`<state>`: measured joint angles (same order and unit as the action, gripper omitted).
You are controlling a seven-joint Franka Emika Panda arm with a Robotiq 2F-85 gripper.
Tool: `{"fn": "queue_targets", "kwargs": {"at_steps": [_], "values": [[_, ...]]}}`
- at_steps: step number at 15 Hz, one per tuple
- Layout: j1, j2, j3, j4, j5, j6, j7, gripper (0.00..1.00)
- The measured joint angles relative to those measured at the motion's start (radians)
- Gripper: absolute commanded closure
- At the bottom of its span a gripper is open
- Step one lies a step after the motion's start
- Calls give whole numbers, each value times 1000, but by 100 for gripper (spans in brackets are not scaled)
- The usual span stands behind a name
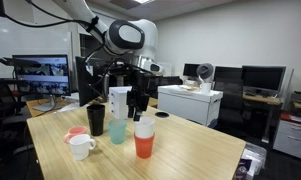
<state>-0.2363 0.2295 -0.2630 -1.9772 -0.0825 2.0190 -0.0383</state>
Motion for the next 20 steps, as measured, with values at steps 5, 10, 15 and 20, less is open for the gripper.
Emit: {"fn": "queue_targets", "kwargs": {"at_steps": [5,10,15,20], "values": [[0,-3,-1,0,0,0,0,95],[0,-3,-1,-1,0,0,0,95],[0,-3,0,-1,1,0,0,94],[0,-6,1,1,1,0,-19,56]]}}
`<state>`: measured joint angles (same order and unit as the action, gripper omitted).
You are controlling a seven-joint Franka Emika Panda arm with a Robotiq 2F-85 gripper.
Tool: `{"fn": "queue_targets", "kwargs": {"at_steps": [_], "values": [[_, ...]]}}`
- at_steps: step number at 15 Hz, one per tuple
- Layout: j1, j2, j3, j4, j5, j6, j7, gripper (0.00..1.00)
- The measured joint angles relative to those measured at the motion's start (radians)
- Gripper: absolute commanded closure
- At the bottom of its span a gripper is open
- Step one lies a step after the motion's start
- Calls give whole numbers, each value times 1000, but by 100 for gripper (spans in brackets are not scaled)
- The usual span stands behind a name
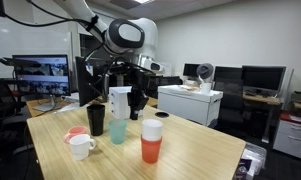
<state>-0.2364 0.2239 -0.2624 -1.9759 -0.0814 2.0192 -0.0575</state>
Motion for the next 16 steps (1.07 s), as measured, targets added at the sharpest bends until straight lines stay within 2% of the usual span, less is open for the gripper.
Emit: {"fn": "queue_targets", "kwargs": {"at_steps": [6,8,12,16], "values": [[-38,-22,0,7,15,4,-193,11],[-63,-22,-1,13,45,4,-271,0],[-135,-22,-1,20,163,2,-530,0],[-161,-18,-2,20,205,-1,-634,0]]}}
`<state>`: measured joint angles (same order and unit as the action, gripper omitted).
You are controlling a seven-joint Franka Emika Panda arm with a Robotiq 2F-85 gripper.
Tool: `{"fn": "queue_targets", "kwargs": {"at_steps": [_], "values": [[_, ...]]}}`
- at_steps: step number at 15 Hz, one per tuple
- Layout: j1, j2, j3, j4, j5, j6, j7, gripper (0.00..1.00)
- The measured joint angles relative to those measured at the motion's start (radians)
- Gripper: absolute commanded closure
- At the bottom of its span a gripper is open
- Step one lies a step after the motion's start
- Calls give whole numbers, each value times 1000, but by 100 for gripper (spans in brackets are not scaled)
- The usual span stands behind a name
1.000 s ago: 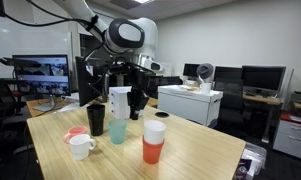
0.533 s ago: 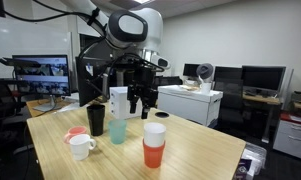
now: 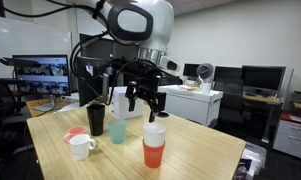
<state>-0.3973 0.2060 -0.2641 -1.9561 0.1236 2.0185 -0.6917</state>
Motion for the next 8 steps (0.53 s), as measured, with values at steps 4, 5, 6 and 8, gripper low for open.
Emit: {"fn": "queue_targets", "kwargs": {"at_steps": [4,5,6,8], "values": [[-16,10,0,0,33,0,-71,1],[-17,12,0,0,33,0,-85,18],[-18,15,0,0,33,1,-96,25],[-18,22,0,0,33,1,-111,40]]}}
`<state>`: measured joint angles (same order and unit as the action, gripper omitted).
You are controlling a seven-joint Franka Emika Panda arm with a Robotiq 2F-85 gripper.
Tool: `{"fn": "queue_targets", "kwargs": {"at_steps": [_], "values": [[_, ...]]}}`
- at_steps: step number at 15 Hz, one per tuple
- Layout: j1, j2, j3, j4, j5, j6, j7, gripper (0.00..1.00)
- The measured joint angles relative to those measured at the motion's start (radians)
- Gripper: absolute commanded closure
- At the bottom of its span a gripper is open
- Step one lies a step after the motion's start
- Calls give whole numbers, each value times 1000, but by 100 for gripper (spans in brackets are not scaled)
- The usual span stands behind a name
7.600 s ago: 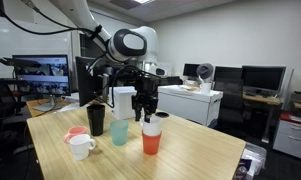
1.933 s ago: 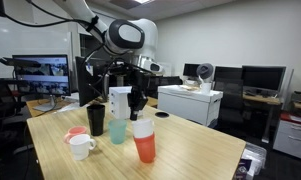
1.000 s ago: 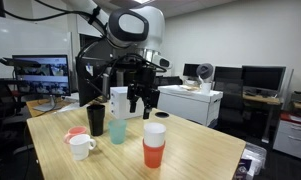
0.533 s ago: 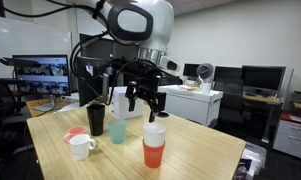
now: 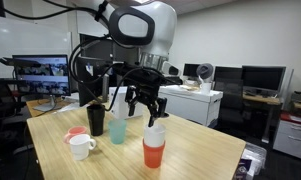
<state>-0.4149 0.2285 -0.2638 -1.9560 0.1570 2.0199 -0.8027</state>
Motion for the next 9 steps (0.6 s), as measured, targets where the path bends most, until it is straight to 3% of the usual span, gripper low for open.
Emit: {"fn": "queue_targets", "kwargs": {"at_steps": [7,9], "values": [[0,27,3,0,-1,-1,-15,86],[0,40,4,0,0,-12,-15,94]]}}
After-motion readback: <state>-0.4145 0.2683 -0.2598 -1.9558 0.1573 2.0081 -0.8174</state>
